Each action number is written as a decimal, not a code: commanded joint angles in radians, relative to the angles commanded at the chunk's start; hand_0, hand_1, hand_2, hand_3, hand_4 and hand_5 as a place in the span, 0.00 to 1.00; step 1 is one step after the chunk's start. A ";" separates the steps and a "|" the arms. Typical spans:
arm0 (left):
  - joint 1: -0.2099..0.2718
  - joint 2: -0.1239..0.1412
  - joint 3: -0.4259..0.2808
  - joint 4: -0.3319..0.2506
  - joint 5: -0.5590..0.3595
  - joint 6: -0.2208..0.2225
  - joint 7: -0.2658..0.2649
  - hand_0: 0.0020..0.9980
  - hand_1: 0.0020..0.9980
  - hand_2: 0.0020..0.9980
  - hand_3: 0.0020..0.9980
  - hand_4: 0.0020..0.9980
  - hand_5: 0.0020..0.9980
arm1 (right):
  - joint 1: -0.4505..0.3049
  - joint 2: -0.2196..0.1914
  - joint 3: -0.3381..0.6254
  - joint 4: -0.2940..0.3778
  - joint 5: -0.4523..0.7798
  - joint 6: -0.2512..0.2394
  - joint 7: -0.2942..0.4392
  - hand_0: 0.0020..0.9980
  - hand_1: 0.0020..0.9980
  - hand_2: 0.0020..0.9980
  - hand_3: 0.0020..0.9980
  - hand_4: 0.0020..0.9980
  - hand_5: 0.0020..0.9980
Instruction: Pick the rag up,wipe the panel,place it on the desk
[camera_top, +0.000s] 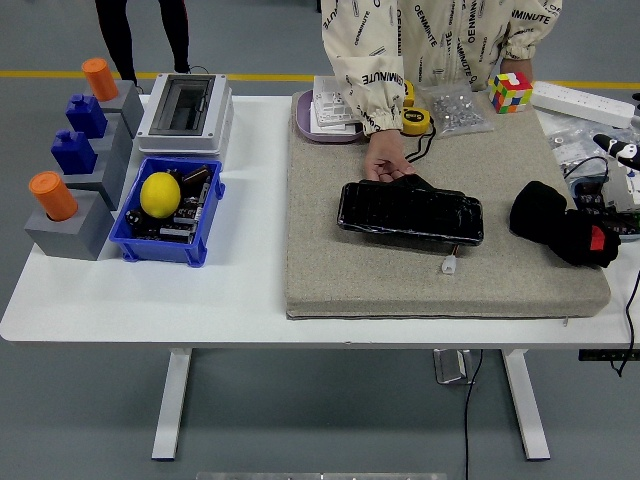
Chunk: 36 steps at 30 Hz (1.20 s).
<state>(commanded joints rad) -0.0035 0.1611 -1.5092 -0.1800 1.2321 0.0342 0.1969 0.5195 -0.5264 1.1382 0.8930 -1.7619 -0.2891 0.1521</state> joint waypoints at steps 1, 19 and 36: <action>0.000 0.000 0.001 0.000 -0.001 0.000 0.000 0.65 0.70 0.74 0.57 0.60 0.47 | 0.006 -0.005 -0.013 -0.008 -0.011 0.004 -0.002 0.70 0.68 0.77 0.82 1.00 0.59; -0.005 0.002 0.001 0.000 -0.001 0.000 -0.001 0.65 0.70 0.74 0.57 0.60 0.47 | 0.106 0.014 -0.223 -0.152 -0.106 0.081 -0.042 0.73 0.71 0.80 0.85 1.00 0.63; -0.008 -0.001 0.000 0.000 -0.002 0.000 -0.001 0.65 0.70 0.74 0.57 0.60 0.47 | 0.124 0.048 -0.288 -0.201 -0.107 0.099 -0.033 0.75 0.71 0.82 0.85 1.00 0.65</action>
<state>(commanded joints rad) -0.0119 0.1601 -1.5095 -0.1800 1.2296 0.0338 0.1959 0.6431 -0.4784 0.8507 0.6923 -1.8688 -0.1901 0.1190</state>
